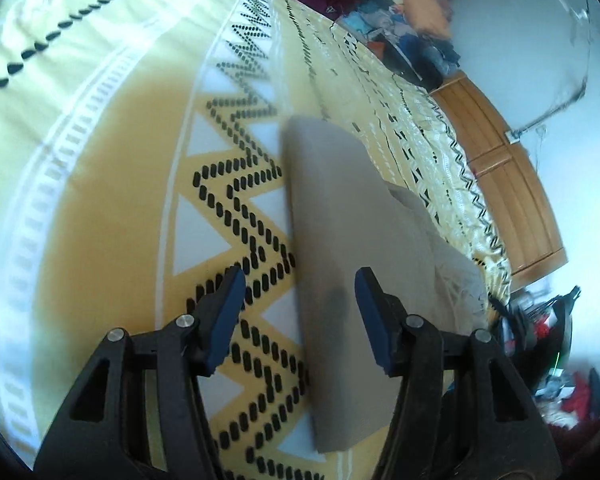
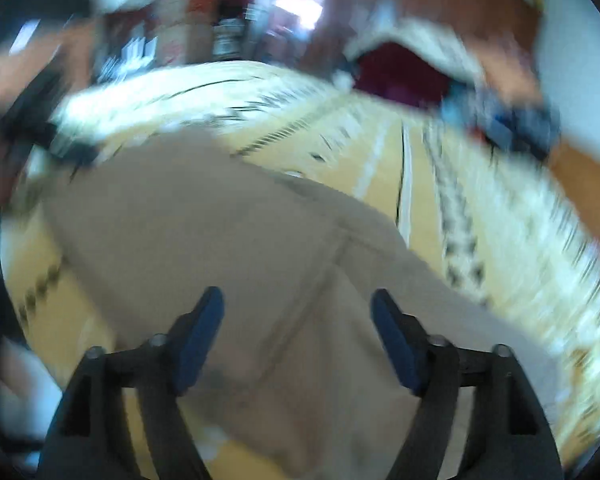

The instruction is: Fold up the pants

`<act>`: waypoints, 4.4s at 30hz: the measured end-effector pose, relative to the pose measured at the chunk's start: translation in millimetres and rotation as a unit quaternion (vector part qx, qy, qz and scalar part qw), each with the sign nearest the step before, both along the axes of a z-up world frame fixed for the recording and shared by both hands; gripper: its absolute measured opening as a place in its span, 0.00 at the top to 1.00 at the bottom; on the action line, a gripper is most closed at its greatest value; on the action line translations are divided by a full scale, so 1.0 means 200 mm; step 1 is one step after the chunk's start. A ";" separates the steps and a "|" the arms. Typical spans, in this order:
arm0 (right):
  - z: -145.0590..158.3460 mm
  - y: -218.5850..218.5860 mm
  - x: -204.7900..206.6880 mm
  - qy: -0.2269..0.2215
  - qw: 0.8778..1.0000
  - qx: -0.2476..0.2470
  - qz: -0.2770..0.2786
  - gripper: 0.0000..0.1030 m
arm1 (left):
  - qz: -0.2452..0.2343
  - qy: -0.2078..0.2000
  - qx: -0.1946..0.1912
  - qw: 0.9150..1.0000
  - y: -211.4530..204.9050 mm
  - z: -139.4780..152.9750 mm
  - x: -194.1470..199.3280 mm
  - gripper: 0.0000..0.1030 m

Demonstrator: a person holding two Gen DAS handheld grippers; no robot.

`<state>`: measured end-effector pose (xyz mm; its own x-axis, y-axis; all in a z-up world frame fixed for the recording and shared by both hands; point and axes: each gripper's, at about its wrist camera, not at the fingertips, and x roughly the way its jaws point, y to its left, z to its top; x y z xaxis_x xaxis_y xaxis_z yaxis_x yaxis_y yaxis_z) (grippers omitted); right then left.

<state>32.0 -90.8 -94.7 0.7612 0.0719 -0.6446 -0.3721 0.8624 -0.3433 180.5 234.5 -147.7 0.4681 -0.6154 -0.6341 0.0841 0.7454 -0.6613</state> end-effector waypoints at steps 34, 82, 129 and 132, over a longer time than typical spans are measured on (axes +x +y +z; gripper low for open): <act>0.09 0.81 0.33 -0.001 0.988 0.121 0.096 0.88 | -0.104 -0.046 -0.070 0.991 -0.24 0.31 0.50 0.96; -0.21 -1.93 -0.11 0.012 0.766 0.510 -0.391 0.81 | -0.175 -0.049 0.010 0.983 -1.49 0.34 0.18 0.42; 0.37 -1.43 0.95 0.298 0.837 0.458 -0.011 0.68 | -0.197 -0.093 -0.147 0.965 -0.91 0.62 0.15 0.82; 0.33 -1.17 1.19 0.303 0.825 0.475 0.034 0.68 | -0.162 -0.101 -0.118 0.975 -0.65 0.66 0.24 0.81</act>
<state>270.0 -324.9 -29.5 0.2924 0.7932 -0.5341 -0.2857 0.6055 0.7428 229.0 105.5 -15.4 0.3264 -0.8688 -0.3725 0.4355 0.4879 -0.7565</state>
